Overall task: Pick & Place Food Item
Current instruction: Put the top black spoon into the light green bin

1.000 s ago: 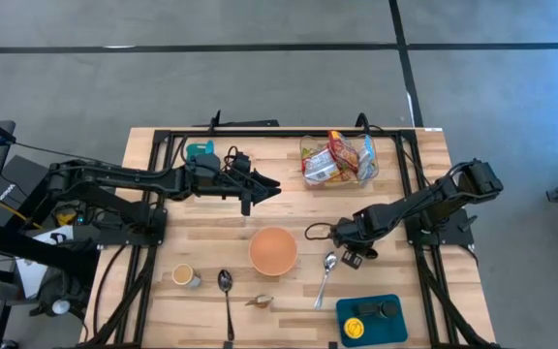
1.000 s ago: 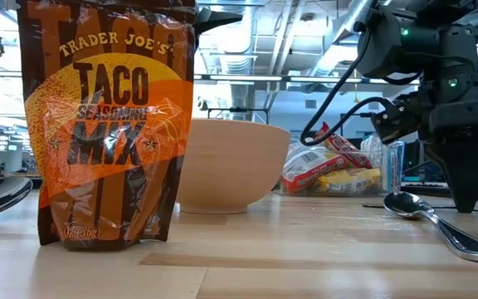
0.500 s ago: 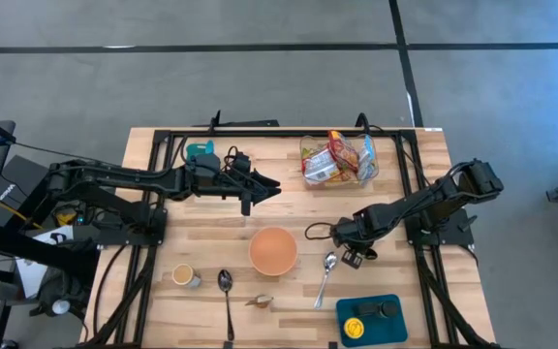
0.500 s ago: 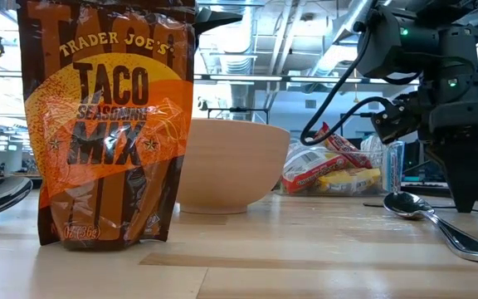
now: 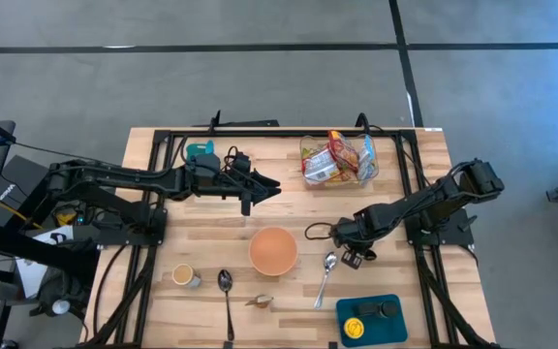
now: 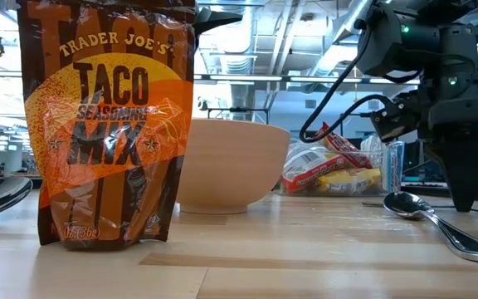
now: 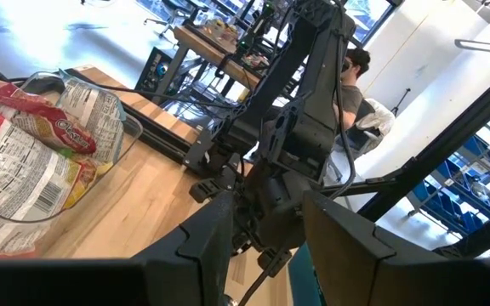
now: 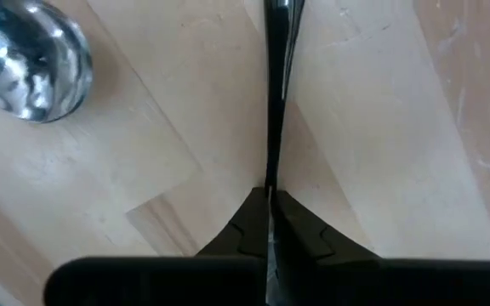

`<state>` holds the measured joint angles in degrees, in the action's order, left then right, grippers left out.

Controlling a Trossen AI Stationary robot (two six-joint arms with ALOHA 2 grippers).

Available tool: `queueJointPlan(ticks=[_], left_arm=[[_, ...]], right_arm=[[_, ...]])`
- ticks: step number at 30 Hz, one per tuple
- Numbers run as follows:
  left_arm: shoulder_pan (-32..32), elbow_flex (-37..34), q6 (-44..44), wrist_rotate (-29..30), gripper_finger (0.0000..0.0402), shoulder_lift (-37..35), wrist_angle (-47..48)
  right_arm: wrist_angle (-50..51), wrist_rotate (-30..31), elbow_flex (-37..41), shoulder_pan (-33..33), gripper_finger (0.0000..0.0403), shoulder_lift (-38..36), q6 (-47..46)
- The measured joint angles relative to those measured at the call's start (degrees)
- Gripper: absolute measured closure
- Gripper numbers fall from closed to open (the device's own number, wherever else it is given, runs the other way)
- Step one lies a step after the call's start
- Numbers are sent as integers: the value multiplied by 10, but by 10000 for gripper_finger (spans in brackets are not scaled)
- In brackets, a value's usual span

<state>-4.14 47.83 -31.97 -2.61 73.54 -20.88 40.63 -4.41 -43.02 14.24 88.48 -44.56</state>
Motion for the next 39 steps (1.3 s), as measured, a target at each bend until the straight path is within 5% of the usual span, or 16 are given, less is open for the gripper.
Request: queueJointPlan(ticks=[11, 24, 32, 39], left_arm=[[0, 0, 0, 0, 262, 0, 0], [0, 0, 0, 0, 262, 0, 0], [0, 0, -2, 21, 262, 0, -9], [0, 0, -137, 62, 262, 0, -10]], right_arm=[[28, 59, -38, 0, 403, -82, 10], [30, 225, -84, 0, 403, -219, 10], [30, 319, -111, -1, 403, -240, 16], [31, 330, -112, -13, 403, -226, 21]])
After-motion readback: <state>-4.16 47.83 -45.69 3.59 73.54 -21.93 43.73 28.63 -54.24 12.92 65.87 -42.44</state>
